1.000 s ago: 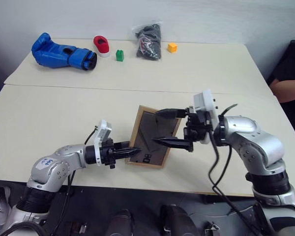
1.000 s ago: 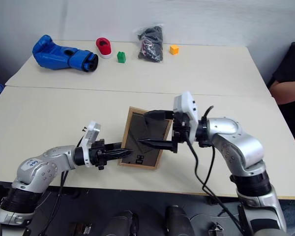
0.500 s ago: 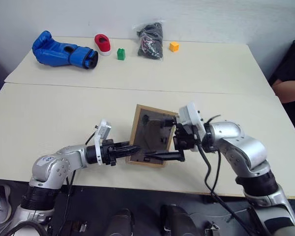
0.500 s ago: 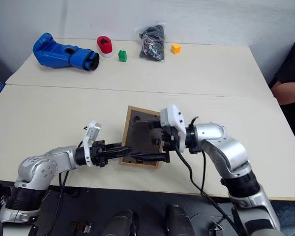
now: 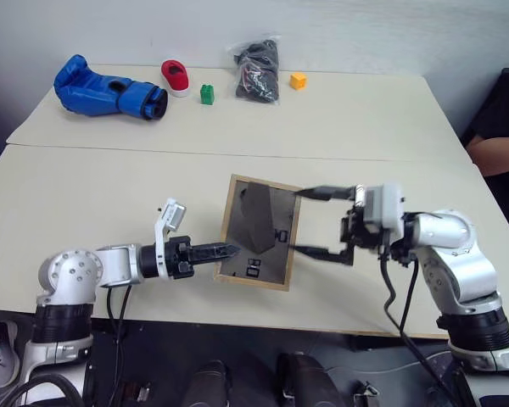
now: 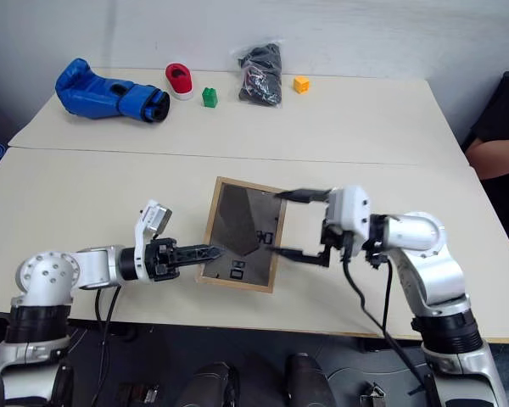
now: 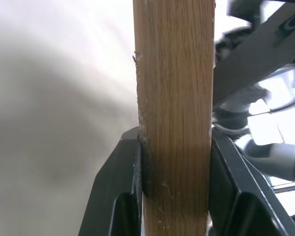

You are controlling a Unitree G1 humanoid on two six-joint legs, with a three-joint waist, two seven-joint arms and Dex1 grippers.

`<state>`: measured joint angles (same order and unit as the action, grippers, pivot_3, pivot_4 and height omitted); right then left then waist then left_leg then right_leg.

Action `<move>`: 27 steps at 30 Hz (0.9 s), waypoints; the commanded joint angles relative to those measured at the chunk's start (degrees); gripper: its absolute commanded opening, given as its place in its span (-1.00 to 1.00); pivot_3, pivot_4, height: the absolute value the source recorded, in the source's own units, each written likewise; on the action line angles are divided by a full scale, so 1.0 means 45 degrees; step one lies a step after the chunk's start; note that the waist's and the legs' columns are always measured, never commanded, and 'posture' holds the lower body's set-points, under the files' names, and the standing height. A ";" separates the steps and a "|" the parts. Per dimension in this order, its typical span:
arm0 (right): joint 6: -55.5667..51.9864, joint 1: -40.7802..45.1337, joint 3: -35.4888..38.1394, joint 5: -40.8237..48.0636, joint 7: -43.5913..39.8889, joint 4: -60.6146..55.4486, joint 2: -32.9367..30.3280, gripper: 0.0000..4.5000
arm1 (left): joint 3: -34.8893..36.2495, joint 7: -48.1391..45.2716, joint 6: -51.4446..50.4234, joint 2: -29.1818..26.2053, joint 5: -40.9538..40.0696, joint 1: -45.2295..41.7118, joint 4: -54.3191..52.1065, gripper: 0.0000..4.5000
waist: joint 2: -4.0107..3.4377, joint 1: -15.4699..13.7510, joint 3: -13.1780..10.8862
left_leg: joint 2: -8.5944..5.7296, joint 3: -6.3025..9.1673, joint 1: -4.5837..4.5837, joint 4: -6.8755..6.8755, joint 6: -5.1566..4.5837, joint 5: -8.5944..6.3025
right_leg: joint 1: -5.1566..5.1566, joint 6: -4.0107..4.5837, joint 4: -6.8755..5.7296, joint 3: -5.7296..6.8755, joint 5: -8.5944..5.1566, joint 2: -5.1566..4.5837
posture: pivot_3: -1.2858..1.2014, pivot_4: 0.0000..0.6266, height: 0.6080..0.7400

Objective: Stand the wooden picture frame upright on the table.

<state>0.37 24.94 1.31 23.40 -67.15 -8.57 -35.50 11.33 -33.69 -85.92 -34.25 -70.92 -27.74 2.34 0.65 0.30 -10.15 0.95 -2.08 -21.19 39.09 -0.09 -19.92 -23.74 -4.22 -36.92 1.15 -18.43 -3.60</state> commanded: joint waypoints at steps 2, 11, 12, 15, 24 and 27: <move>0.5320 0.0113 0.0287 -0.1773 -0.0795 0.1952 -0.0461 0.99 | -0.0109 0.0863 -0.1462 -0.0940 -0.2698 -0.1051 0.2104 -0.45 | 0.0005 0.0009 -0.0003 | -0.0002 -0.0003 0.0000 -0.0013 0.0000 0.0000 | 0.0001 -0.0002 -0.0012 -0.0001 0.0000 0.0002 | 0.03 -0.52 1.00; 1.3531 0.1304 -0.0519 -0.6998 0.3100 0.5736 0.1374 0.99 | -0.2496 0.3869 -0.1411 -0.1675 -0.7489 -0.2151 0.4475 -0.45 | 0.0005 0.0355 -0.0003 | 0.0012 0.0001 0.0016 0.0004 0.0040 0.0023 | -0.0001 -0.0009 -0.0048 -0.0003 0.0001 0.0003 | 0.03 -0.52 1.00; 1.3656 0.1403 -0.0626 -0.7315 0.3560 0.5938 0.1605 0.99 | -0.2833 0.4297 -0.1219 -0.1735 -0.8110 -0.2122 0.4477 -0.45 | 0.0005 0.0374 -0.0003 | 0.0012 0.0001 0.0017 0.0005 0.0043 0.0025 | -0.0004 -0.0009 -0.0061 -0.0003 0.0001 0.0003 | 0.03 -0.52 1.00; 1.4109 0.1769 -0.0669 -0.8921 0.5336 0.6385 0.2312 0.99 | -0.3719 0.4920 -0.0864 -0.1939 -0.9298 -0.2024 0.4371 -0.45 | 0.0005 0.0372 -0.0003 | 0.0013 0.0000 0.0016 0.0013 0.0053 0.0032 | -0.0017 -0.0009 -0.0088 -0.0008 0.0001 0.0003 | 0.03 -0.52 1.00; 1.3925 0.1671 -0.1249 -1.0320 0.7965 0.6636 0.2090 0.10 | -0.3201 0.4926 -0.0500 -0.1684 -0.9352 -0.2239 0.4929 -0.45 | 0.0004 0.0322 -0.0003 | 0.0004 0.0001 0.0012 0.0022 0.0054 0.0040 | -0.0014 -0.0006 -0.0094 -0.0007 -0.0001 0.0005 | 0.03 -0.52 1.00; 1.4086 0.1747 -0.1271 -1.0572 0.8735 0.6686 0.1962 -0.25 | -0.3017 0.5034 -0.0492 -0.1512 -0.9352 -0.2298 0.5014 -0.45 | 0.0003 0.0329 -0.0002 | 0.0001 0.0000 0.0016 0.0022 0.0054 0.0040 | -0.0014 -0.0007 -0.0095 -0.0007 -0.0001 0.0006 | 0.03 -0.52 1.00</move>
<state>63.86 32.61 -5.45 -25.77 -31.19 21.95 -26.45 -5.04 -10.85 -88.70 -40.91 -111.45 -37.21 25.43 0.67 1.78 -10.16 0.96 -2.07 -21.12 39.19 0.15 -19.74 -23.81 -4.25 -37.34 1.12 -18.44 -3.57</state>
